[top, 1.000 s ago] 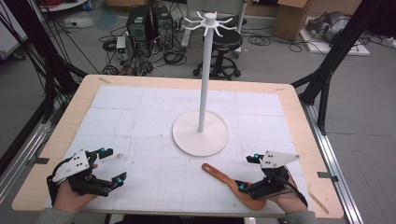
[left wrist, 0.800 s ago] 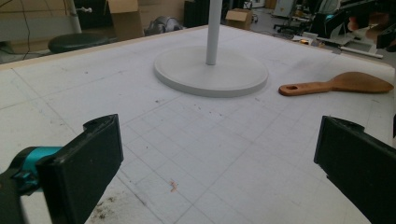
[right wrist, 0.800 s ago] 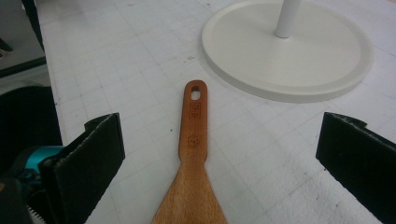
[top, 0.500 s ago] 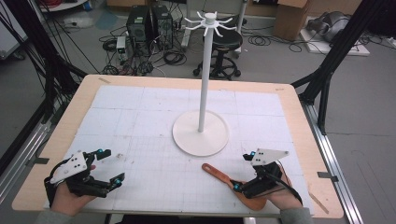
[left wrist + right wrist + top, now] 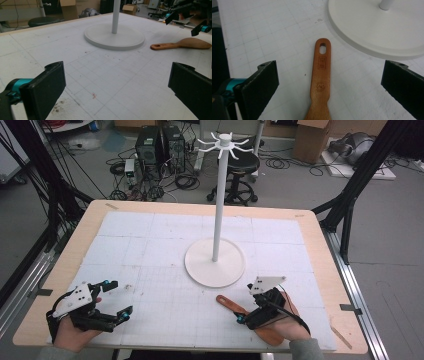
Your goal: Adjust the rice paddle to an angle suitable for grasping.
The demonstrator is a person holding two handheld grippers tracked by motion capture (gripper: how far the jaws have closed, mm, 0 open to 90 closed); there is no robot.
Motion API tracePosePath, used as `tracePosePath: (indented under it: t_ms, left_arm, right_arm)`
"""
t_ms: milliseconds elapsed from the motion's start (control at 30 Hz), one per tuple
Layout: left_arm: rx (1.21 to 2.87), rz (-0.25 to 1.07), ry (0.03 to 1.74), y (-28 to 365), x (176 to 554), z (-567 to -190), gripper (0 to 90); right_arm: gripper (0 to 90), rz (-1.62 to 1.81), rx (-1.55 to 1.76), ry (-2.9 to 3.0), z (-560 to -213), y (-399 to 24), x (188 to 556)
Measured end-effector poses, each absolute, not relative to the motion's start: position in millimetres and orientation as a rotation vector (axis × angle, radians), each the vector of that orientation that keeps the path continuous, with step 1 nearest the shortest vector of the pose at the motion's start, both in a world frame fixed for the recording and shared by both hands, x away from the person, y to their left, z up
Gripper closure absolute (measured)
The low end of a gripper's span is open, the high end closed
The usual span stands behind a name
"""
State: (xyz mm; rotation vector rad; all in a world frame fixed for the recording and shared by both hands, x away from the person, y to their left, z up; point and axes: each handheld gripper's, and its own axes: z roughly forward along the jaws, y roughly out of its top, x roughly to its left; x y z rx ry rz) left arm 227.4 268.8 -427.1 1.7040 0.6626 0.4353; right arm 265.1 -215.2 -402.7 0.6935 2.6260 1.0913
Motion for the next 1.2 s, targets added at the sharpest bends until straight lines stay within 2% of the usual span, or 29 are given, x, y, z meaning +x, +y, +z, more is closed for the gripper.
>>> tracePosePath:
  t_ms: [233,333,600,700,1200]
  left_arm:
    - [1.702,0.437,0.667,270.3,227.6,-427.5,1.7]
    - [1.702,0.436,0.667,270.4,227.7,-427.6,1.8]
    - [1.706,0.431,0.670,269.4,227.8,-428.3,1.8]
    - [1.705,0.432,0.670,269.6,227.7,-428.3,1.8]
    - [1.711,0.425,0.672,269.3,228.0,-429.1,1.8]
  right_arm:
    - [0.7,0.980,0.709,2.664,-407.6,-197.3,270.6]
    - [4.0,0.936,0.713,2.689,-411.0,-195.6,272.0]
    - [31.6,0.870,0.793,2.771,-412.1,-197.5,273.0]
    - [37.5,0.832,0.831,2.787,-411.9,-196.8,273.3]
    - [45.0,0.717,0.873,2.826,-417.2,-194.9,276.4]
